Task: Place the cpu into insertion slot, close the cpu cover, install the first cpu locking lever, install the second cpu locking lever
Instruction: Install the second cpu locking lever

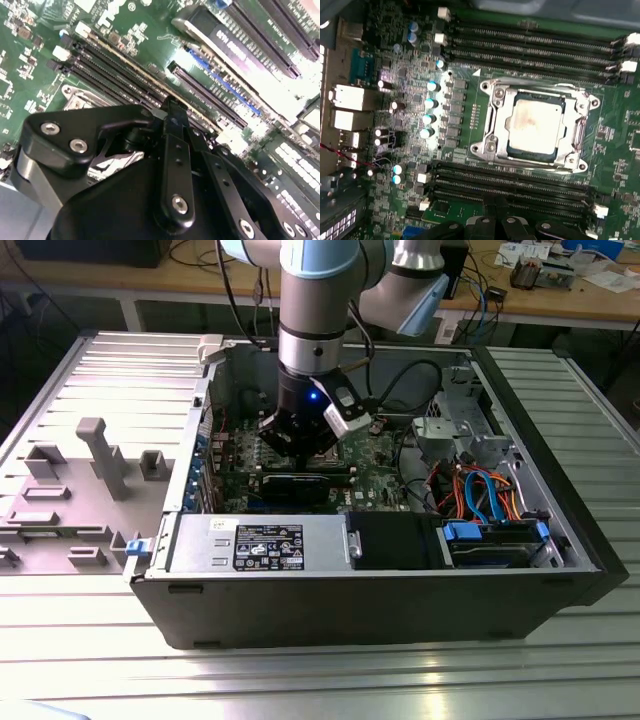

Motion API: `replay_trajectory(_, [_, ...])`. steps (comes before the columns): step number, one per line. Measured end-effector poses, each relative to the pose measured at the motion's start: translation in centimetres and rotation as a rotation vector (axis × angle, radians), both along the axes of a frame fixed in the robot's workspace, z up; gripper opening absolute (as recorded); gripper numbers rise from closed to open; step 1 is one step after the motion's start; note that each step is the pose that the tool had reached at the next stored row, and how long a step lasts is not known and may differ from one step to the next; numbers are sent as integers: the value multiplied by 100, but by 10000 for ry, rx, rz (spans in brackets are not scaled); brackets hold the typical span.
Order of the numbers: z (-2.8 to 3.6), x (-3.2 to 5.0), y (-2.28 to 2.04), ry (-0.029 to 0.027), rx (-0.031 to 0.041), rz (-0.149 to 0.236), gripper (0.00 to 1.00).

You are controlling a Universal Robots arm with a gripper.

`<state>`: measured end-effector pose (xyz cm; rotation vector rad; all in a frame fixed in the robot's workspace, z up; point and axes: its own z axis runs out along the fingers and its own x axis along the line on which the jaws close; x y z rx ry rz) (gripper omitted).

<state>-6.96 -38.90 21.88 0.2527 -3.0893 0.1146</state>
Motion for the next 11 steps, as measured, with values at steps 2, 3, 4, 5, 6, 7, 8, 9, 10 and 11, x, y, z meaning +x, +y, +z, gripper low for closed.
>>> replay_trajectory(2, [-8,0,5,-4,101,-3,11])
replay_trajectory(3, [-8,0,5,-3,101,-3,11])
replay_trajectory(4, [-8,0,5,-4,102,-3,11])
replay_trajectory(5, [-8,0,5,-3,100,-3,11])
replay_trajectory(6, [-8,0,5,-3,101,-3,11])
replay_trajectory(7, [-8,0,5,-4,101,-3,11])
replay_trajectory(8, [-8,0,5,-4,101,-3,11])
replay_trajectory(9, [-8,0,5,-4,102,-3,11])
replay_trajectory(10, [-8,0,5,-4,101,-3,11])
replay_trajectory(11, [-8,0,5,-4,101,-3,11])
